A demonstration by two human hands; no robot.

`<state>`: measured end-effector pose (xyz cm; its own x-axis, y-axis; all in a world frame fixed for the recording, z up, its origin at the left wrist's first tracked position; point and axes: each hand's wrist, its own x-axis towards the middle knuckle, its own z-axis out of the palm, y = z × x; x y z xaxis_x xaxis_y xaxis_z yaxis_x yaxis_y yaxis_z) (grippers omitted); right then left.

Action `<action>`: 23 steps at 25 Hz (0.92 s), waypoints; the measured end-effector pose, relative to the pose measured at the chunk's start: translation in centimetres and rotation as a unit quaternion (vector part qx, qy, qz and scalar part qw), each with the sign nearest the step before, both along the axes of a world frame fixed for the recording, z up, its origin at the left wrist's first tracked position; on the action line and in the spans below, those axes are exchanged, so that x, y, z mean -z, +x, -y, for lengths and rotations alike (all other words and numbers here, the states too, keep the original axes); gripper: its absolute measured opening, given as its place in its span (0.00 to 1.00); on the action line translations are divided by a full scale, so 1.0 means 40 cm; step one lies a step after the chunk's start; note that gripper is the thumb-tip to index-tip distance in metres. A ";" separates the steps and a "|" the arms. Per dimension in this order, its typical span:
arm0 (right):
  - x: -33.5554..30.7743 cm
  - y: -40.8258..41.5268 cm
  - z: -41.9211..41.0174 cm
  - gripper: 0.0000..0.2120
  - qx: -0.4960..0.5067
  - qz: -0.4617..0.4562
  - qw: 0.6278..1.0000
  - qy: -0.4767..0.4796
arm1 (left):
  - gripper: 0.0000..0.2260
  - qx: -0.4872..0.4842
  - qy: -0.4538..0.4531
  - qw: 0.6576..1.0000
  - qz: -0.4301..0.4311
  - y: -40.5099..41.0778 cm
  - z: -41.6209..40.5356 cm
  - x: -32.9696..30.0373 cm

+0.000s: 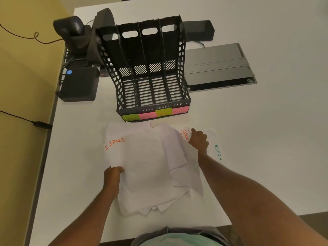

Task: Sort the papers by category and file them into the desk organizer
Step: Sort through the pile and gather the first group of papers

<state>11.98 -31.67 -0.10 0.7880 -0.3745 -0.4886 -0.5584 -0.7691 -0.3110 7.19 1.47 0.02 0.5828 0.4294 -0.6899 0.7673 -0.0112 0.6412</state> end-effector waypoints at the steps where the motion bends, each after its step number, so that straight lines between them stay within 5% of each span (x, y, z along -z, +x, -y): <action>1: 0.001 0.007 0.000 0.29 -0.009 0.002 1.000 -0.011 | 0.08 0.000 0.000 1.000 -0.002 0.000 -0.002 0.003; 8: -0.006 0.043 -0.006 0.28 -0.011 0.048 0.998 0.039 | 0.09 -0.007 -0.006 1.000 -0.008 0.009 0.001 0.008; 14: -0.018 0.025 -0.008 0.21 0.052 0.065 0.979 0.185 | 0.09 -0.003 -0.016 1.000 -0.002 0.017 0.007 0.011; 16: -0.037 0.010 0.000 0.08 0.043 0.081 0.980 0.178 | 0.09 -0.002 -0.023 1.000 0.002 0.020 0.011 0.011; 19: -0.126 0.019 0.027 0.04 0.043 0.142 0.982 0.114 | 0.09 0.012 -0.034 0.999 0.013 0.021 0.022 0.006; 23: -0.371 0.054 0.100 0.11 0.000 0.246 0.969 0.028 | 0.12 0.060 -0.035 0.996 0.048 0.013 0.043 -0.014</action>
<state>14.13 -35.66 14.75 0.9308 -0.3583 -0.0725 -0.3315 -0.7437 -0.5806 7.72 -0.26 0.59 0.6910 0.3067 -0.6546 0.6988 -0.0520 0.7134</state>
